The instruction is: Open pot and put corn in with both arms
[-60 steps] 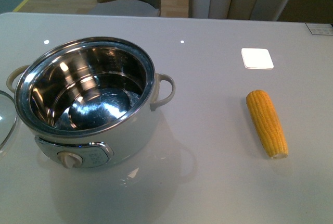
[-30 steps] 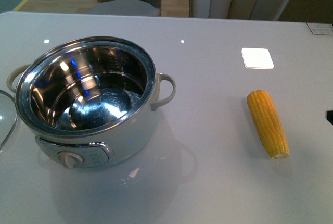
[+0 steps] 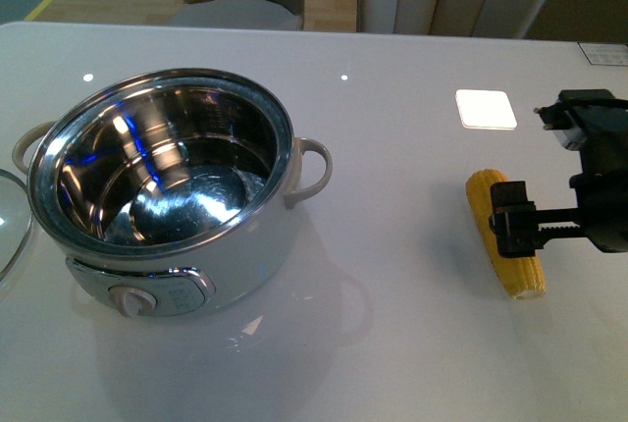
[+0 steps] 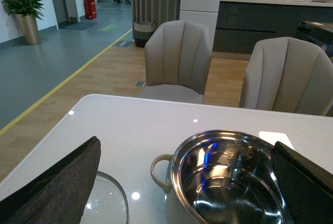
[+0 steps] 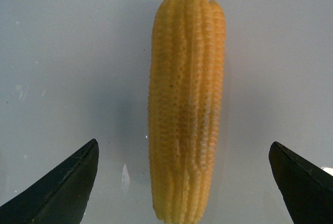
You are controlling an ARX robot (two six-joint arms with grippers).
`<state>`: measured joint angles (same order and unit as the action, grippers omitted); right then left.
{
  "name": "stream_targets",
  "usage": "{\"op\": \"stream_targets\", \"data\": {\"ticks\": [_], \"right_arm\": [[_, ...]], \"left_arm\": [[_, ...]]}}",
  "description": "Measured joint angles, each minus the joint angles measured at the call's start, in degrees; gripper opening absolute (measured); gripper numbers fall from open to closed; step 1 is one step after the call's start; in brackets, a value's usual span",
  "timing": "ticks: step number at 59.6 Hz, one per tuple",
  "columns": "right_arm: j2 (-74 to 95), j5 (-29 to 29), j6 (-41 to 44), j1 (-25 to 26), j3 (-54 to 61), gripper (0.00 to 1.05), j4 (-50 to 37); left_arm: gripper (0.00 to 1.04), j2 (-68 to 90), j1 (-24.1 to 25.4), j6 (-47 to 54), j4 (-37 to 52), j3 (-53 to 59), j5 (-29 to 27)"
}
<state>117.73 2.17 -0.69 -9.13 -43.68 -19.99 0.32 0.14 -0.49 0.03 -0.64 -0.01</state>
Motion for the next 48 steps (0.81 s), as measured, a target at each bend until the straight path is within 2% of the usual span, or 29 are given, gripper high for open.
{"op": "stream_targets", "data": {"ticks": [24,41,48], "right_arm": [[11.3,1.4,-1.2,-0.2,-10.1,0.96,3.2],[12.8,1.0,-2.4,-0.5,-10.9,0.52,3.9],[12.4,0.0,-2.7,-0.5,-9.9,0.39,3.1]], "left_arm": [[0.98,0.0,0.0,0.0,0.0,0.0,0.0],[0.98,0.0,0.0,0.0,0.0,0.0,0.0],[0.98,0.0,0.0,0.0,0.0,0.0,0.0]]}}
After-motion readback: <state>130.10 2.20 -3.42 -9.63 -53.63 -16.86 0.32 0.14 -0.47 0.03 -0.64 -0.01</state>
